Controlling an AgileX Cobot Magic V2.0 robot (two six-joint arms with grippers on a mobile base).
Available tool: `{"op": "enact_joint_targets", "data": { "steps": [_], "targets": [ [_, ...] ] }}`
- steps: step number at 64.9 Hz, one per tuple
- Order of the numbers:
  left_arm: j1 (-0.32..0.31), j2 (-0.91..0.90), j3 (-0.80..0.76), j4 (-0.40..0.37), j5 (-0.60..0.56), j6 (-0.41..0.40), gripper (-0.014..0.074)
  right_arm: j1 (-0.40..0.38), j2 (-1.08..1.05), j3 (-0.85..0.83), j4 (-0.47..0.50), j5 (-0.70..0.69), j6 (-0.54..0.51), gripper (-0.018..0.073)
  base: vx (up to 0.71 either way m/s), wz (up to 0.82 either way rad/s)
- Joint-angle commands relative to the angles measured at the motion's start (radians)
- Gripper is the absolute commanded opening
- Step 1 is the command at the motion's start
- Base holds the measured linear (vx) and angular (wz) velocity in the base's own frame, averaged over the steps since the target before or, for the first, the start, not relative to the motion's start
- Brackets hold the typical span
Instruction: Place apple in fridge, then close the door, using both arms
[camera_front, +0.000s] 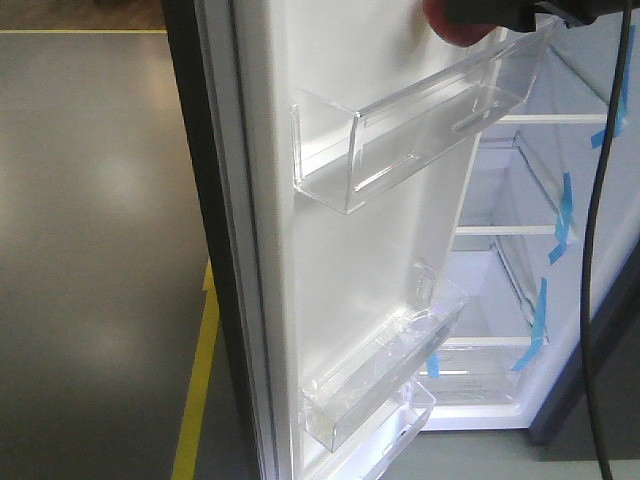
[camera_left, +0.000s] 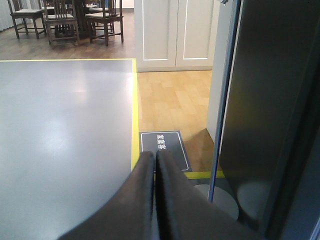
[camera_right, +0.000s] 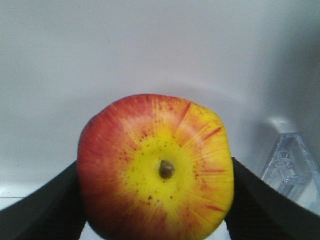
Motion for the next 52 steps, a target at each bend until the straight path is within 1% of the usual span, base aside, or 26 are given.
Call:
{"op": "enact_joint_targets", "data": {
  "steps": [1,5,11,20,26,30,35,37,38,40,41,46,47,52],
  "targets": [
    [0.001,-0.017,0.028,-0.001,-0.071,-0.007,-0.0006,-0.001,-0.045,-0.032,0.051,-0.044,0.006,0.0498,0.0,0.0],
    [0.001,-0.017,0.028,-0.001,-0.071,-0.007,-0.0006,-0.001,-0.045,-0.032,0.052,-0.049,0.006,0.0541,0.0,0.0],
    [0.001,-0.017,0.028,-0.001,-0.071,-0.007,-0.0006,-0.001,-0.046,-0.032,0.056,-0.06,0.006,0.0549,0.0,0.0],
    [0.001,-0.017,0.028,-0.001,-0.071,-0.007,-0.0006,-0.001,-0.057,-0.032,0.056,-0.074,0.006,0.0519,0.0,0.0],
    [0.001,-0.017,0.028,-0.001,-0.071,-0.007,-0.0006,-0.001,-0.072,-0.032,0.057,-0.076,0.006,0.0472,0.0,0.0],
    [0.001,-0.017,0.028,-0.001,-0.071,-0.007,-0.0006,-0.003,-0.088,-0.032,0.056,-0.075,0.006,0.0417,0.0,0.0],
    [0.001,-0.017,0.028,-0.001,-0.071,-0.007,-0.0006,-0.007,-0.123,-0.032,0.056,-0.069,0.006,0.0308,0.0,0.0],
    [0.001,-0.017,0.028,-0.001,-0.071,-0.007,-0.0006,-0.007,-0.137,-0.032,0.056,-0.066,0.006,0.0244,0.0,0.0],
    [0.001,-0.017,0.028,-0.001,-0.071,-0.007,-0.0006,-0.007,-0.14,-0.032,0.056,-0.065,0.006,0.0231,0.0,0.0],
    [0.001,-0.017,0.028,-0.001,-0.071,-0.007,-0.0006,-0.007,-0.159,-0.032,0.053,-0.063,0.006,0.0176,0.0,0.0],
    [0.001,-0.017,0.028,-0.001,-0.071,-0.007,-0.0006,-0.008,-0.166,-0.032,0.053,-0.059,0.006,0.0134,0.0,0.0],
    [0.001,-0.017,0.028,-0.001,-0.071,-0.007,-0.0006,-0.009,-0.206,-0.032,0.045,-0.044,0.001,-0.0008,0.0,0.0],
    [0.001,-0.017,0.028,-0.001,-0.071,-0.007,-0.0006,-0.009,-0.219,-0.032,0.042,-0.041,0.001,-0.0018,0.0,0.0],
    [0.001,-0.017,0.028,-0.001,-0.071,-0.007,-0.0006,-0.009,-0.263,-0.029,0.026,-0.01,0.002,-0.0011,0.0,0.0]
  ]
}}
